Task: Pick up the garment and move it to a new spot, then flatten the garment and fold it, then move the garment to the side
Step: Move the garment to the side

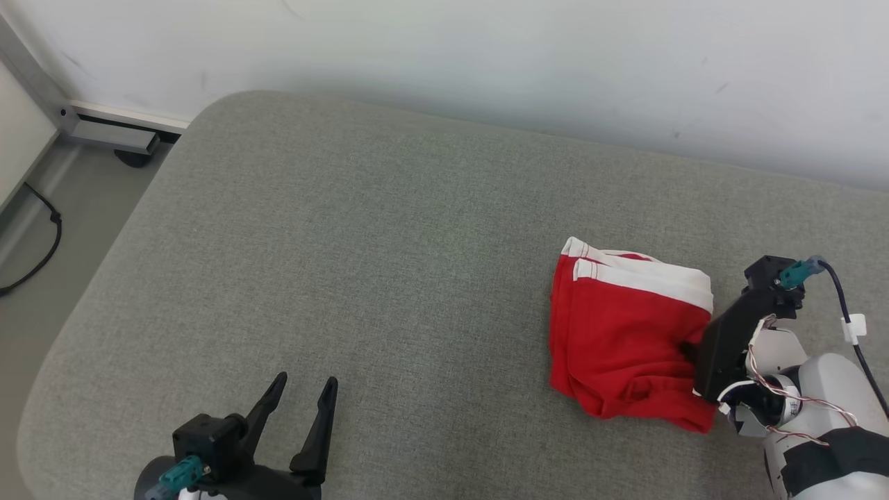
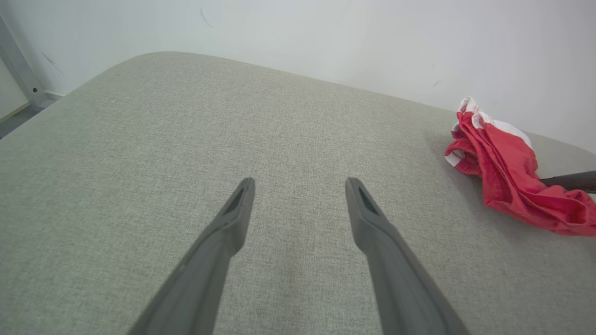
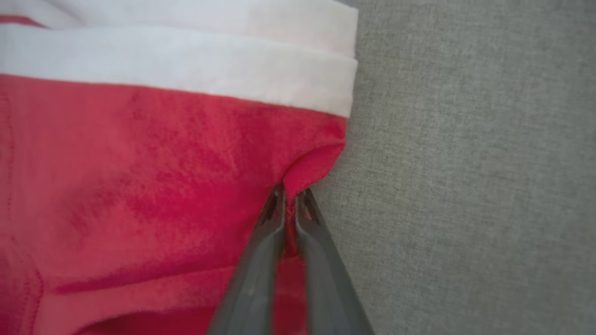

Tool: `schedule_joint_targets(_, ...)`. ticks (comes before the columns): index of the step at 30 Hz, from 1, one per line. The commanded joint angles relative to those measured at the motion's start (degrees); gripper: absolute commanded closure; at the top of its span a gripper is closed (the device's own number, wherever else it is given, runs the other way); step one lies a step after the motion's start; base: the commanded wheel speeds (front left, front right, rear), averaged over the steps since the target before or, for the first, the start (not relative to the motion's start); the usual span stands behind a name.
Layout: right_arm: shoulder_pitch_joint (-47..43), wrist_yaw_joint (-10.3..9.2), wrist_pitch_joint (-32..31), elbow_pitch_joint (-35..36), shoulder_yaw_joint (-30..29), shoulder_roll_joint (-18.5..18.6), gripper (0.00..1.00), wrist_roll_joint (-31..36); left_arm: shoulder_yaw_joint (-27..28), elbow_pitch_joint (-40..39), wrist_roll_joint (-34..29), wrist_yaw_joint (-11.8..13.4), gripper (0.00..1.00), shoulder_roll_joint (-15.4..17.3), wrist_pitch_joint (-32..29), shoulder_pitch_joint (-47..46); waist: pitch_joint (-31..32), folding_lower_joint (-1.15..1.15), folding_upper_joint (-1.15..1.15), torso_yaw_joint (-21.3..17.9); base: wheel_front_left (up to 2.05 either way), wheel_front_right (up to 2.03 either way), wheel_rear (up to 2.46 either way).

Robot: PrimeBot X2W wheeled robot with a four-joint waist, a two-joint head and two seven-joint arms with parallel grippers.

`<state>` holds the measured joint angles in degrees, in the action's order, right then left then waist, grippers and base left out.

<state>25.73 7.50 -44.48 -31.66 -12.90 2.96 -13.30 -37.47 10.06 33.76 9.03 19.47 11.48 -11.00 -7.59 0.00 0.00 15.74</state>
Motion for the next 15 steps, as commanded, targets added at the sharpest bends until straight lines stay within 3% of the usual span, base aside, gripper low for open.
schedule_joint_targets(1,0.6,-0.05,0.4,-0.4,0.4,-0.1,1.0,-0.7,0.1,0.2,0.4,-0.1,0.0,0.1,0.4,-0.8,0.1,0.0,0.0,-0.1,0.0,0.0,0.0)
schedule_joint_targets(8,-0.1,-0.05,-0.6,0.8,4.9,0.0,1.0,-3.2,0.2,0.6,0.7,0.1,0.0,0.0,0.7,-0.4,1.2,0.0,0.0,-1.0,0.0,0.0,0.0)
schedule_joint_targets(15,-2.9,-0.05,-6.1,7.4,7.9,1.1,1.0,-1.8,0.2,0.5,1.3,0.3,0.0,0.0,1.1,0.8,2.5,0.0,0.0,-4.3,0.0,0.0,0.0)
